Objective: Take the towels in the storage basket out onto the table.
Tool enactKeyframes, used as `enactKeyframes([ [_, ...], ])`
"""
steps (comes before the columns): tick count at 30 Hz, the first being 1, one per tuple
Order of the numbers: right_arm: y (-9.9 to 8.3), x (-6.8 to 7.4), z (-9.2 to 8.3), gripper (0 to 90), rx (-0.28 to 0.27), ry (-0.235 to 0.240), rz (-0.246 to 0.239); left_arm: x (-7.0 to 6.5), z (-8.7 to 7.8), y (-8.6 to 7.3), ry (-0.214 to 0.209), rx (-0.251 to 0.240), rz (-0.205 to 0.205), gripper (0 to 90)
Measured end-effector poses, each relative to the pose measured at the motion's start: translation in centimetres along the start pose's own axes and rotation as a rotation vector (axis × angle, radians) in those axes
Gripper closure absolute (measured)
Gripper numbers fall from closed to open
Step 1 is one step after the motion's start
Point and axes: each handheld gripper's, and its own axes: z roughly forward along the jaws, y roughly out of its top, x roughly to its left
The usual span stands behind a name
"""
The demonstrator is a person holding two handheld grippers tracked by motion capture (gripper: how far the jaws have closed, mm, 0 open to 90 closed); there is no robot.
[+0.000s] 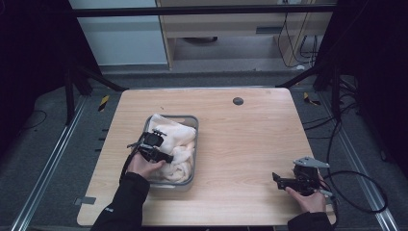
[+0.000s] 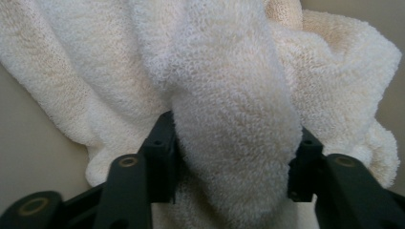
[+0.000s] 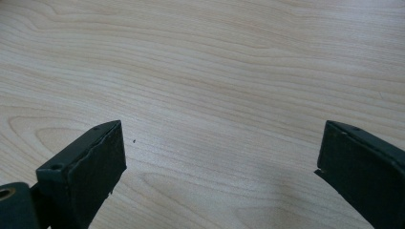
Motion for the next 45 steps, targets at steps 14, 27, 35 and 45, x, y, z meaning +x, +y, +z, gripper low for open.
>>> enactKeyframes([
  [14,0.0,0.0,0.1,2.6,0.01,0.007,-0.002,0.1,-0.8,-0.5,-0.001,-0.057,0.008,67.2],
  [27,0.0,-0.1,0.2,2.7,0.013,0.011,-0.002,0.2,-4.1,-0.2,-0.009,-0.155,0.017,69.1],
  [35,0.0,0.0,0.2,2.7,0.02,0.013,-0.001,0.2,-7.4,0.5,-0.001,-0.222,0.016,69.1],
  [45,0.0,0.0,0.3,2.7,0.023,0.012,-0.002,0.0,-10.7,1.3,0.014,-0.277,0.022,69.2],
])
